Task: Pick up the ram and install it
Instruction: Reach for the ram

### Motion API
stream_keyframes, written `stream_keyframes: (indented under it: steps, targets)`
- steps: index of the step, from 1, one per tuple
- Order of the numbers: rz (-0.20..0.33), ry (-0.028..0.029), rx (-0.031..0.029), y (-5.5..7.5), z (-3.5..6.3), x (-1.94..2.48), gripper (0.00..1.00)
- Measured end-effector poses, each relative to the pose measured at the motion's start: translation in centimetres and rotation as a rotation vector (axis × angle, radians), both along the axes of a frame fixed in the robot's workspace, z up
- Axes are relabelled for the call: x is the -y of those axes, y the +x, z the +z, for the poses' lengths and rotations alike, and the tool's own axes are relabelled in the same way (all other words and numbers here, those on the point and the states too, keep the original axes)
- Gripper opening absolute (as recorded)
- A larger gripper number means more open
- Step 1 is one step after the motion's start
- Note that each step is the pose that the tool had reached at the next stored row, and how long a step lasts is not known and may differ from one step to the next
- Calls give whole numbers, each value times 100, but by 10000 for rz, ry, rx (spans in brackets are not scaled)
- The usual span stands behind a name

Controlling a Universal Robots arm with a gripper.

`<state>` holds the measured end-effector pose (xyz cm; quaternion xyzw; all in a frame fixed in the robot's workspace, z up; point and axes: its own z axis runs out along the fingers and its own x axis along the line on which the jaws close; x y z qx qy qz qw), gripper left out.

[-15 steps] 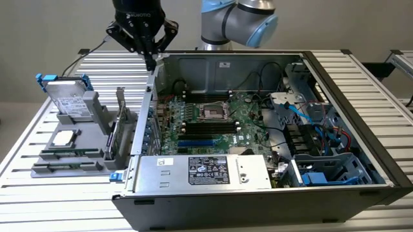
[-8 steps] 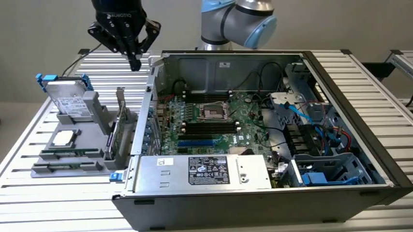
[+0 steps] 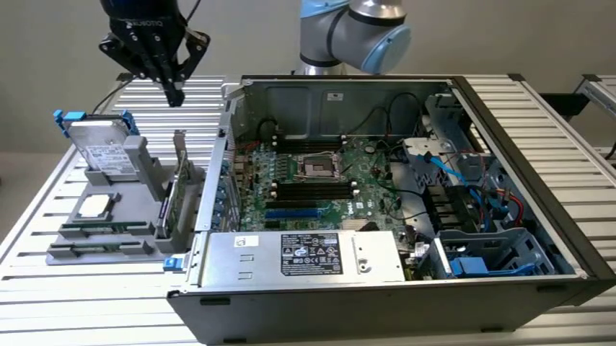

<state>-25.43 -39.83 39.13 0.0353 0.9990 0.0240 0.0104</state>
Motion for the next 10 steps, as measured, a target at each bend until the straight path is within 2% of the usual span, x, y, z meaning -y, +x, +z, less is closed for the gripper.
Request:
stream_keyframes:
  steps: [6,10]
  targets:
    - [0,0,-1,-274,-3,4,10]
    - [-1,1,0,-455,-9,25,10]
